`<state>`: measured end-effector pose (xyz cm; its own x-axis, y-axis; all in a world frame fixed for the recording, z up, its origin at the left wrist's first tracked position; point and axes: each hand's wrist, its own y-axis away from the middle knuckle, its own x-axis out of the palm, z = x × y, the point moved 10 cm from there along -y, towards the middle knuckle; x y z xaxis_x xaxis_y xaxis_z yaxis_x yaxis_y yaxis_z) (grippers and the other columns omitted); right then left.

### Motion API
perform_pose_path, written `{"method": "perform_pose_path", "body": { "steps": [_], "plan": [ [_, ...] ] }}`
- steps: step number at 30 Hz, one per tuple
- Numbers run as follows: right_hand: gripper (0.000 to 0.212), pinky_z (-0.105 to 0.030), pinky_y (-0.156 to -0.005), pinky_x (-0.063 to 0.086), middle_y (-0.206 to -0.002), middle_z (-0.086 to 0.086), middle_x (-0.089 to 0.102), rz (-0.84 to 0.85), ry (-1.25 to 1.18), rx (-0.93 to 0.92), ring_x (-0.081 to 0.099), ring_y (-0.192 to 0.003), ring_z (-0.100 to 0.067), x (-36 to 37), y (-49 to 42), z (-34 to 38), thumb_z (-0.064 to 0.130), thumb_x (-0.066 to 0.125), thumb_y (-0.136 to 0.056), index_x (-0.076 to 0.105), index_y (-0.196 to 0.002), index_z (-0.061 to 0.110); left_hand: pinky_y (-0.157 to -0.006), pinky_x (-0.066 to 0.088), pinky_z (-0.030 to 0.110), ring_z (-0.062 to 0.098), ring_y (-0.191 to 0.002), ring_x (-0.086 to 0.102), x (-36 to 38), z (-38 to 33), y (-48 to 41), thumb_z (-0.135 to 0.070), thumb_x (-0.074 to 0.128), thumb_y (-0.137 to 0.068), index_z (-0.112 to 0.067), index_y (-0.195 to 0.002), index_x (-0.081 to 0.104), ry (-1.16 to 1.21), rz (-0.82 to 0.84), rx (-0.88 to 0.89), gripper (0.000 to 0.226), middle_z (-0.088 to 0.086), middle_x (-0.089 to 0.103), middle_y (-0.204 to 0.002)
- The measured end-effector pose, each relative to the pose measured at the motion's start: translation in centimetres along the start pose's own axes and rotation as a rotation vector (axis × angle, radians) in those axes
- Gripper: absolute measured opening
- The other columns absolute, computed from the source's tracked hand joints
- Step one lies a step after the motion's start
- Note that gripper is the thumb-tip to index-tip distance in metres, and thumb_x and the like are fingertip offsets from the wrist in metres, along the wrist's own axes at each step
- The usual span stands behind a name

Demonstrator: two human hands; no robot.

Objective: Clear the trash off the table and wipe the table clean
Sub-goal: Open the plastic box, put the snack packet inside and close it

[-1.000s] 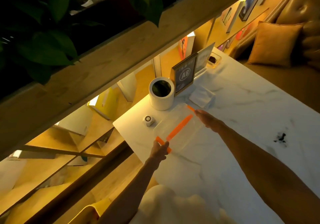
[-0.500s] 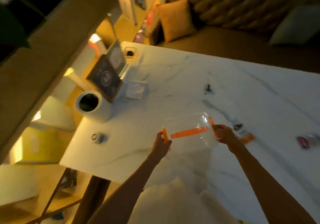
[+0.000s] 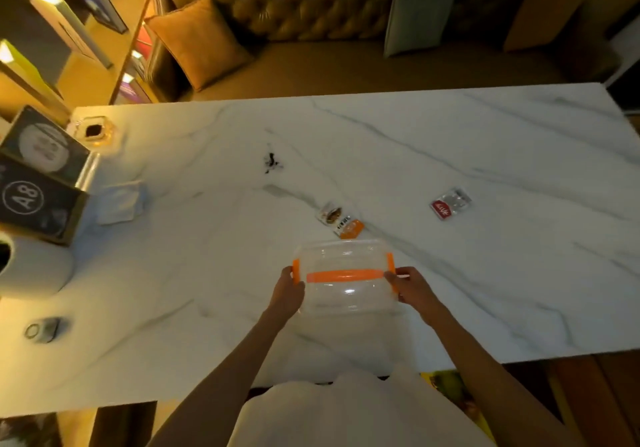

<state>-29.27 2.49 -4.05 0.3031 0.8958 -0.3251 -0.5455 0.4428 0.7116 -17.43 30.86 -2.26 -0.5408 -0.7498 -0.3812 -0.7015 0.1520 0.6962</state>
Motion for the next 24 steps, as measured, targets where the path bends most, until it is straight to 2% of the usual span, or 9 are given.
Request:
{"method": "perform_pose_path", "body": {
  "steps": [4, 6, 8, 10, 13, 17, 21, 24],
  "plan": [
    [0.051, -0.043, -0.085, 0.057, -0.102, -0.005, 0.062, 0.005, 0.193, -0.092, 0.064, -0.095, -0.024, 0.1, -0.4, -0.3, 0.051, 0.062, -0.087, 0.052, -0.119, 0.013, -0.099, 0.045, 0.041, 0.032, -0.115, 0.056, 0.7, 0.2, 0.5, -0.024, 0.047, -0.097, -0.007, -0.14, 0.038, 0.004, -0.042, 0.002, 0.046, 0.016, 0.057, -0.129],
    [0.05, -0.036, -0.079, 0.056, -0.102, -0.004, 0.063, -0.029, 0.286, -0.19, 0.064, -0.092, -0.023, 0.1, -0.1, 0.7, 0.054, 0.054, -0.09, 0.053, -0.123, 0.017, -0.099, 0.047, 0.042, 0.03, -0.113, 0.058, 0.6, 0.5, 0.6, -0.027, 0.046, -0.098, -0.01, -0.139, 0.041, -0.045, -0.074, 0.03, 0.045, 0.015, 0.06, -0.127],
    [0.042, -0.023, -0.068, 0.049, -0.088, -0.001, 0.065, -0.059, 0.347, -0.293, 0.063, -0.079, -0.015, 0.2, 0.6, 1.7, 0.051, 0.045, -0.095, 0.059, -0.114, 0.016, -0.094, 0.047, 0.038, 0.031, -0.111, 0.059, 0.7, 0.5, 1.0, -0.023, 0.042, -0.1, -0.01, -0.137, 0.043, -0.088, -0.113, 0.06, 0.04, 0.015, 0.061, -0.125],
    [0.037, -0.017, -0.061, 0.042, -0.077, 0.0, 0.063, -0.083, 0.393, -0.358, 0.06, -0.07, -0.01, 0.5, 1.2, 2.3, 0.046, 0.039, -0.099, 0.061, -0.101, 0.016, -0.086, 0.044, 0.036, 0.035, -0.109, 0.059, 0.8, 0.1, 1.5, -0.016, 0.039, -0.1, -0.006, -0.132, 0.045, -0.114, -0.172, 0.076, 0.034, 0.019, 0.062, -0.12],
    [0.035, -0.02, -0.059, 0.04, -0.07, 0.002, 0.059, -0.109, 0.402, -0.367, 0.058, -0.067, -0.012, 0.7, 1.1, 2.0, 0.041, 0.035, -0.101, 0.059, -0.091, 0.017, -0.081, 0.042, 0.034, 0.039, -0.107, 0.06, 0.9, 0.4, 1.7, -0.008, 0.041, -0.097, -0.005, -0.127, 0.049, -0.131, -0.239, 0.047, 0.031, 0.019, 0.063, -0.114],
    [0.037, -0.029, -0.064, 0.041, -0.073, -0.001, 0.062, -0.163, 0.386, -0.337, 0.058, -0.069, -0.014, -0.1, 0.9, 1.9, 0.039, 0.033, -0.102, 0.059, -0.087, 0.017, -0.083, 0.053, 0.039, 0.036, -0.098, 0.065, -0.1, 2.4, 0.7, -0.008, 0.049, -0.086, -0.004, -0.097, 0.064, -0.112, -0.306, -0.016, 0.019, 0.016, 0.069, -0.098],
    [0.038, -0.036, -0.071, 0.047, -0.076, -0.008, 0.063, -0.183, 0.269, -0.253, 0.06, -0.074, -0.023, -0.5, 0.7, 0.7, 0.03, 0.034, -0.102, 0.061, -0.084, 0.008, -0.079, 0.042, 0.035, 0.039, -0.104, 0.059, 0.4, 3.5, 1.8, -0.007, 0.043, -0.092, 0.001, -0.112, 0.058, 0.005, -0.368, -0.067, 0.025, 0.022, 0.064, -0.109],
    [0.039, -0.047, -0.081, 0.055, -0.078, -0.008, 0.065, -0.173, 0.212, -0.172, 0.064, -0.077, -0.025, -0.8, 0.0, -1.9, 0.032, 0.035, -0.099, 0.061, -0.08, 0.01, -0.082, 0.045, 0.039, 0.039, -0.105, 0.06, 1.0, 4.8, 1.6, -0.011, 0.044, -0.094, 0.0, -0.109, 0.06, 0.099, -0.332, -0.091, 0.024, 0.02, 0.065, -0.107]
  ]
}}
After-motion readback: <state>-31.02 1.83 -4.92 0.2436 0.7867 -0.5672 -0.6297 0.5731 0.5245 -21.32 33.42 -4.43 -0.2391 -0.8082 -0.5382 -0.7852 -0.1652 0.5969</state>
